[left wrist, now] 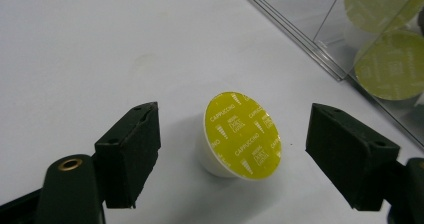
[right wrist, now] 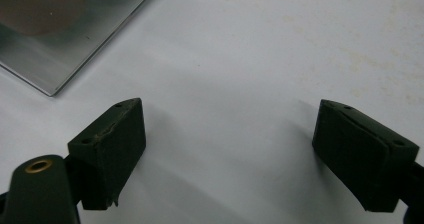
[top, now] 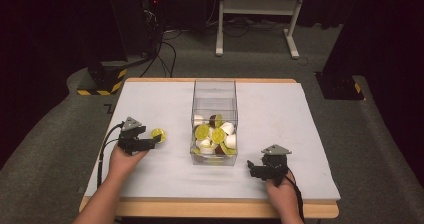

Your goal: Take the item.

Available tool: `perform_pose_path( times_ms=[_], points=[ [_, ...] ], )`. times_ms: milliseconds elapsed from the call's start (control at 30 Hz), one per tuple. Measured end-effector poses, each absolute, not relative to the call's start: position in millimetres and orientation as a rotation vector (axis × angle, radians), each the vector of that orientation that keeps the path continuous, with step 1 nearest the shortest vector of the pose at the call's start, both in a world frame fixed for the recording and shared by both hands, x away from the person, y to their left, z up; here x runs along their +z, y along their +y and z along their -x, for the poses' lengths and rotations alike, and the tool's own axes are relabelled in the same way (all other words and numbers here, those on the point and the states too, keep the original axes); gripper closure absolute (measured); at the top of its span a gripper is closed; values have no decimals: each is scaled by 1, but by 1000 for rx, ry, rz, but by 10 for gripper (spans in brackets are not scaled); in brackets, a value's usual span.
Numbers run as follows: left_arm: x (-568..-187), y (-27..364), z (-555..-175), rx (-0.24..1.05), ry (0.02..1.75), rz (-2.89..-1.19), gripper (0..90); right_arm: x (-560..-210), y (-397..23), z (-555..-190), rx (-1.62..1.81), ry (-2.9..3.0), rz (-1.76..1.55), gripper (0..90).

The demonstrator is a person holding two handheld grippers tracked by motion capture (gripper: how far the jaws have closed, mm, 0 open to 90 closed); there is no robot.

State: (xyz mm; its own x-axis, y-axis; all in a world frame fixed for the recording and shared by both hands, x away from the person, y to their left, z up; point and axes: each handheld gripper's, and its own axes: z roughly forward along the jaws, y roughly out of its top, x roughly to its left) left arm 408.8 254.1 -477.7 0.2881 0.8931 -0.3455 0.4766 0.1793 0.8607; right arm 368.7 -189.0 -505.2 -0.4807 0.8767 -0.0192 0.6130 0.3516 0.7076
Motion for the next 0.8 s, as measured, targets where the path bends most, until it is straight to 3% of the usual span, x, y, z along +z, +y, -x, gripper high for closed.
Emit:
perform_pose_path(
  times_ms=[400, 700, 800],
  points=[
    [-488, 274, -371, 486, 1367, -1438, 233, -505, -189, -368, 905, 2221, -1299, 140],
    [-514, 293, -346, 563, 1412, -1565, 251, -505, -189, -369, 906, 2223, -1300, 138],
    [-516, 295, -342, 521, 1409, -1576, 240, -505, -189, -368, 906, 2222, -1302, 139]
  ],
)
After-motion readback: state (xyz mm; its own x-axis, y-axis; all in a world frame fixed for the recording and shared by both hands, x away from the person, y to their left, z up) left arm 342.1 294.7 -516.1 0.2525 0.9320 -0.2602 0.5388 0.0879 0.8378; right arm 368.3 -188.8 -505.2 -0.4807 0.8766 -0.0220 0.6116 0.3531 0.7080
